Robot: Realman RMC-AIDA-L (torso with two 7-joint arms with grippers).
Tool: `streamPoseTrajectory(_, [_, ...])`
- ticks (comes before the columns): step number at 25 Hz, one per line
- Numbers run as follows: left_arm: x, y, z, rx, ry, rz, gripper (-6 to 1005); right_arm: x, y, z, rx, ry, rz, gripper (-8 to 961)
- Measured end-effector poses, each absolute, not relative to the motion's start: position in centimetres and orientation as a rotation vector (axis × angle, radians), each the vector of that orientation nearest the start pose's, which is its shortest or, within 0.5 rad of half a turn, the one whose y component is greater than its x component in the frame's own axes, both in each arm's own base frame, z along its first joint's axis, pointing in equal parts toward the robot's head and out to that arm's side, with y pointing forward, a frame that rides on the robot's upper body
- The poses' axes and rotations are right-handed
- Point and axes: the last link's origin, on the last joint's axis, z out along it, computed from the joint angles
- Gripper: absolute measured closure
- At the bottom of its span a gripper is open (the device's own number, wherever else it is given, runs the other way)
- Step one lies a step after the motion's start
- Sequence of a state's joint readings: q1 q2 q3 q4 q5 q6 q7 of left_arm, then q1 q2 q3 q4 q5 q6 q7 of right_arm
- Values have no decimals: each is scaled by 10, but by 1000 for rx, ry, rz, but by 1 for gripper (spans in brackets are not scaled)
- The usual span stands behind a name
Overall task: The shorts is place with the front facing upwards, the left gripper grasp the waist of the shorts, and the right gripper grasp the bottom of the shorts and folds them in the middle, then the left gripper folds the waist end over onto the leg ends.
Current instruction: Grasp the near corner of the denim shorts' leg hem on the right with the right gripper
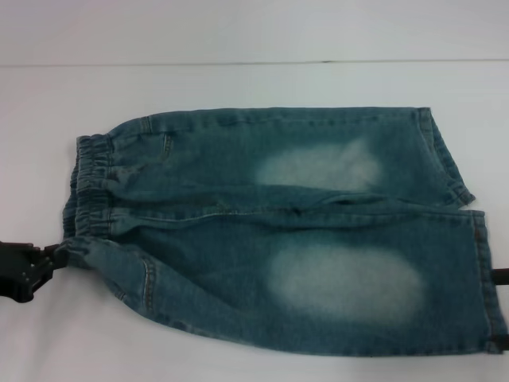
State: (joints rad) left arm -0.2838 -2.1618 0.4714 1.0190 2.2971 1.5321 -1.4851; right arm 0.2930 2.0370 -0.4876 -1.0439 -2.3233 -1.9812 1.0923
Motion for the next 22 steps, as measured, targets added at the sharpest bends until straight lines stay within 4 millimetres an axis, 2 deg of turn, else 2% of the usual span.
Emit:
streamPoseTrajectory(5, [-351, 267, 48, -2442, -894, -282, 930, 319, 248, 101, -2933, 424, -29, 102])
streamPoseTrajectory(11, [-350, 266, 46, -2462, -895, -280, 932, 313, 265, 98, -2992, 578, -367, 108])
streamPoseTrajectory(13, [-350, 266, 45, -2459, -900, -280, 932, 310, 268, 93, -3015, 586, -429, 117])
streamPoseTrajectory(22, [-353, 263, 45, -2453, -908, -277, 936, 306, 269, 80, -3042, 647, -483, 168])
